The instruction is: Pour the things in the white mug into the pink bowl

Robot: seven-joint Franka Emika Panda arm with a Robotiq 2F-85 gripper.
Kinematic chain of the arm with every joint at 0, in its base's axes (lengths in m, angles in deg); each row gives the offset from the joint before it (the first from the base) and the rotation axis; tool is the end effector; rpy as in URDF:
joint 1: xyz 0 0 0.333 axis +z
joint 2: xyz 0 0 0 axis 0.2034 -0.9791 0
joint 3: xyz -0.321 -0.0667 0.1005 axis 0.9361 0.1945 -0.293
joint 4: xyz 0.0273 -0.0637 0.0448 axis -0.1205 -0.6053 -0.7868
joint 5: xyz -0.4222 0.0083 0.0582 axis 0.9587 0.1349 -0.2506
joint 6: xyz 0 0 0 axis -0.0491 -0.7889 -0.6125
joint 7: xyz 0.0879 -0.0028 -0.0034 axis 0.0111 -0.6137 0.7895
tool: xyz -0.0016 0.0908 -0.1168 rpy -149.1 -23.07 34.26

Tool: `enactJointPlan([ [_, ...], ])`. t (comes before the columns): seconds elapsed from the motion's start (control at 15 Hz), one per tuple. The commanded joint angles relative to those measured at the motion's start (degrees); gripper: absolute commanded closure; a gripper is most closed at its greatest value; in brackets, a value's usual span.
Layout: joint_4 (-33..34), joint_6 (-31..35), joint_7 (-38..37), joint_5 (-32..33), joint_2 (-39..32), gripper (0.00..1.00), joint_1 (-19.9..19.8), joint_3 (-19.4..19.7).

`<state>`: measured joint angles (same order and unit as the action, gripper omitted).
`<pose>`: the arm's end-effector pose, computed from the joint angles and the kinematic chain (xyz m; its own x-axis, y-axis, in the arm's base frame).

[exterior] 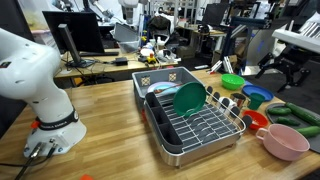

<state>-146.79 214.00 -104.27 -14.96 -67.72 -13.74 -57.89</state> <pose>0.4928 0.0184 0.2900 0.1353 -0.9421 -0.3069 -0.9852 -0.0952 -0.1423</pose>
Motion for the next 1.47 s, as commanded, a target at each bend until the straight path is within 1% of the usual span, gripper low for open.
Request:
enactJointPlan([
  [0.0,1.56,2.27,-2.94,-6.43,-4.57,0.0,0.95,1.02],
  [0.07,2.0,2.26,-1.97,-8.36,-5.93,0.0,1.09,1.03],
  [0.13,2.36,3.34,1.29,-11.34,-7.09,0.0,1.35,0.86],
  [0.2,0.87,2.18,-1.23,-7.24,-4.95,0.0,1.1,1.03],
  [0.33,1.78,2.79,-0.26,-9.32,-6.72,0.0,1.46,1.01],
  [0.67,2.3,2.81,-0.26,-9.57,-6.99,0.0,1.52,1.02],
  [0.73,2.62,3.4,-0.71,-10.73,-7.62,0.0,1.41,1.11],
  [0.8,3.64,3.16,1.23,-13.99,-8.85,0.0,1.05,1.31],
  [0.93,4.5,5.22,1.84,-17.7,-10.92,0.0,0.73,1.85],
  [1.07,6.08,6.88,4.06,-21.87,-14.08,0.0,0.29,2.61],
  [1.13,6.98,6.92,4.88,-23.13,-15.62,0.0,0.12,2.95],
  [1.4,11.12,6.6,7.04,-23.92,-22.21,0.0,0.17,3.77],
])
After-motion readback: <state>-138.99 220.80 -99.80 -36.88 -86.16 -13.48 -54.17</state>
